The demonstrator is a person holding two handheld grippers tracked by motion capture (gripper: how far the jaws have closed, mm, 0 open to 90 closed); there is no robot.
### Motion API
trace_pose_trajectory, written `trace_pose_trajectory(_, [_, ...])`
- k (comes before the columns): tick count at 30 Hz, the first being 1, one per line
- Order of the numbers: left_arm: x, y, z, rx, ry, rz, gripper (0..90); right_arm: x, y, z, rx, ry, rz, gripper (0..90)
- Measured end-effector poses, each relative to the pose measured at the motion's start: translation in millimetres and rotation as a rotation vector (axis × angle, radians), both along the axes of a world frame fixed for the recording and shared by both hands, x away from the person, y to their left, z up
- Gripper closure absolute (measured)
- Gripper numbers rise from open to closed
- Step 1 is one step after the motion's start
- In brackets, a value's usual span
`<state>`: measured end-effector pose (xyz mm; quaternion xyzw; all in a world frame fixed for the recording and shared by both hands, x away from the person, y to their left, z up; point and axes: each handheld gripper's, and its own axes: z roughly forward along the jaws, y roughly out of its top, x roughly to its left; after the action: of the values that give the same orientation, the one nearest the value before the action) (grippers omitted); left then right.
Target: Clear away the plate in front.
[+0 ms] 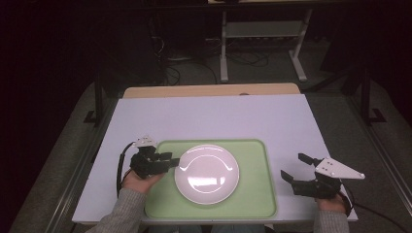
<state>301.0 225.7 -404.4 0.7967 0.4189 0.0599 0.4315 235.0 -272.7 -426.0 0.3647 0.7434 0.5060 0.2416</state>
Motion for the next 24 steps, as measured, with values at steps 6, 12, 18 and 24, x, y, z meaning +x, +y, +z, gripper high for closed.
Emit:
trace_pose_trajectory(6, [-3.8,7.4,6.4,0.004,-0.055,-0.016,47.9,0.2,-2.9,0.0,0.006,-0.002,-0.012,13.3])
trace_pose_trajectory(12, [-5.7,14.9,10.3,0.016,-0.086,-0.021,43.7,0.1,-4.2,-0.2,0.008,-0.001,-0.016,13.2])
trace_pose_trajectory(18, [-10.2,24.1,14.5,0.011,-0.138,-0.023,39.1,0.3,-5.5,-0.5,0.008,0.0,-0.02,13.3])
trace_pose_trajectory(24, [-17.3,33.3,17.7,0.027,-0.206,-0.023,35.6,0.1,-6.6,-0.7,0.01,0.004,-0.025,13.3])
